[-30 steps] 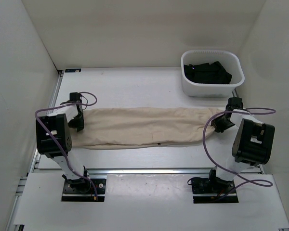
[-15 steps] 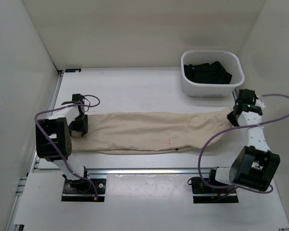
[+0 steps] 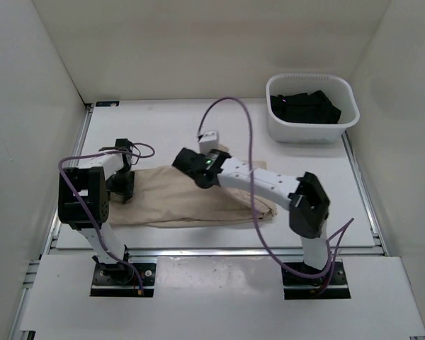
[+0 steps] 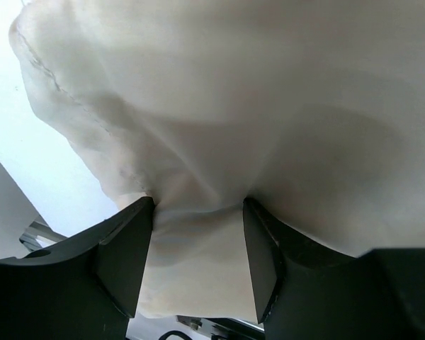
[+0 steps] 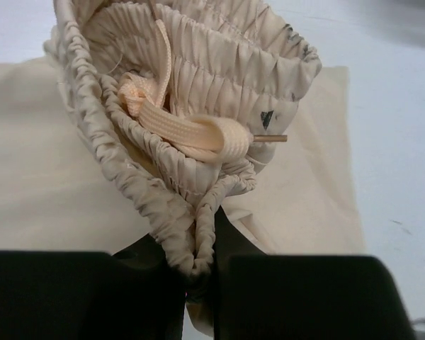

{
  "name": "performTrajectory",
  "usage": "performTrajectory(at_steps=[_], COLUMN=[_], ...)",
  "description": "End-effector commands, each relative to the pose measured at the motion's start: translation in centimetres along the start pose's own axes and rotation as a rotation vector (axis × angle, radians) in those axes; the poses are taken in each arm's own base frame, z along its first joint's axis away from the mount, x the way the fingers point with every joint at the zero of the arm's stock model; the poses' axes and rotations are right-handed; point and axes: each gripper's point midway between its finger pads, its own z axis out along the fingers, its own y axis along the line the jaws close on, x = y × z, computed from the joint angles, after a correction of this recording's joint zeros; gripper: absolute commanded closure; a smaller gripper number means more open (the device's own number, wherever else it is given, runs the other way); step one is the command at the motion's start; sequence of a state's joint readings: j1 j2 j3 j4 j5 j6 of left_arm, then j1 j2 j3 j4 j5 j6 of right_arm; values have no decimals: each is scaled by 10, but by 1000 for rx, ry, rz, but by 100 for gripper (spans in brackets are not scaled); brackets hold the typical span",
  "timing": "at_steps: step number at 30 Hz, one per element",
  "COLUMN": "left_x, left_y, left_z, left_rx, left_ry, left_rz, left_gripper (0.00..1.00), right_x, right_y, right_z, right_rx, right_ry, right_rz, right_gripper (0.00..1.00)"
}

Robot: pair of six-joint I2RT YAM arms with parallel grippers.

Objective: Fold and stack the trousers
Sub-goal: Fold the trousers

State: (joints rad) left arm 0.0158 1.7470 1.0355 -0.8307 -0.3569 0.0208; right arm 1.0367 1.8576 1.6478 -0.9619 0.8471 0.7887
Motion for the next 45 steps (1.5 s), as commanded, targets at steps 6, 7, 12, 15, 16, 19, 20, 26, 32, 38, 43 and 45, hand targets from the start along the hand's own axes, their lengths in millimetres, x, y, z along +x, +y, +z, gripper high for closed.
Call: performTrajectory(at_steps=[6,7,12,15,16,19,20,26,32,38,43,45], left_x=[3,3,3,1,1,-1,-1,-1,-2,1,1,1], left_y=[-24,-24,-25,-25,-23,-20,-20,-16,-15,-14,-14,-14], left_z=[16,16,16,13,13,9,9,4,3,4,4,4], left_rx=[46,46,55,55,44,35,35,26,26,17,17,17], left_ry=[42,42,42,32,32,14,14,4,6,23,23,23], left_rz=[29,29,28,25,25,19,19,15,16,22,22,22], left_gripper=[35,35,35,35,35,35,35,35,34,34,34,34], right_x=[11,21,38,34,28,9,-6,9,29,50,95,101], right_y=[79,86,134,174,177,168,157,89,88,132,144,145], right_z=[-10,-8,-9,-48,-59,-88,-103,-51,11,24,6,5], right_rx=[-121,-129,-309,-514,-543,-596,-614,-454,-492,-684,-803,-781], right_ry=[-14,5,59,-18,-41,-129,-175,-78,108,194,266,256], right_rz=[-60,-90,-291,-433,-461,-509,-466,-231,-81,-158,-276,-295], right_gripper=[100,100,65,31,29,25,25,45,82,100,100,100])
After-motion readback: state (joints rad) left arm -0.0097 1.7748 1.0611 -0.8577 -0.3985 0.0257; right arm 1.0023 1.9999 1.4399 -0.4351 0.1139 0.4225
